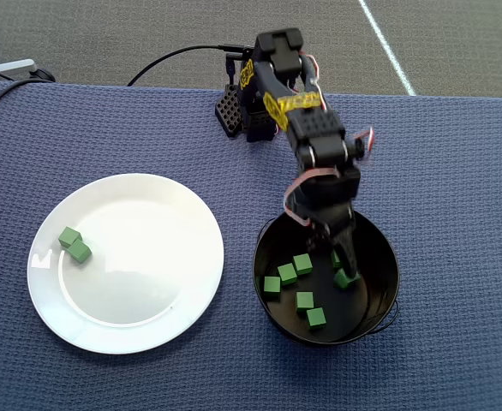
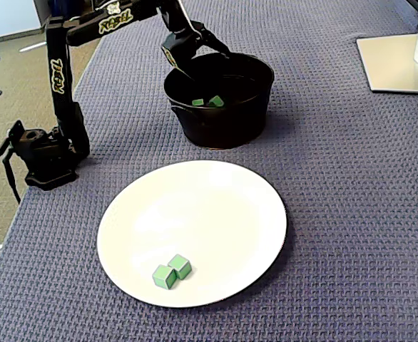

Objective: Pick up the items on the white plate and put them in the black container.

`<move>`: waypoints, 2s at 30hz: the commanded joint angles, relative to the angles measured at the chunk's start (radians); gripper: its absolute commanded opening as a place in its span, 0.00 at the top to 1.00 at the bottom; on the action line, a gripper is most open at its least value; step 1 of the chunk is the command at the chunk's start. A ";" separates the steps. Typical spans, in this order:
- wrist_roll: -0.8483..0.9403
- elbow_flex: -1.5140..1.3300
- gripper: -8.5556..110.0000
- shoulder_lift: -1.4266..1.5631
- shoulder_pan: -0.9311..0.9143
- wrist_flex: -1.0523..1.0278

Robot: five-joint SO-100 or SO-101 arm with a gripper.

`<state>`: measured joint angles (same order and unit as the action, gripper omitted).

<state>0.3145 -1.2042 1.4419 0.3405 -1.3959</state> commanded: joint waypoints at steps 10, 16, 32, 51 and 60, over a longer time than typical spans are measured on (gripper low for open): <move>0.253 -0.150 0.74 0.160 -1.236 0.430; -0.089 0.339 0.75 -0.272 -1.330 0.026; -0.063 0.630 0.73 -0.632 -1.147 -0.067; -0.031 0.715 0.90 -0.833 -1.160 -0.005; -0.091 0.638 0.93 -0.469 -1.092 -0.133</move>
<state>0.2454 -0.5860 0.7102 -0.8084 -1.4650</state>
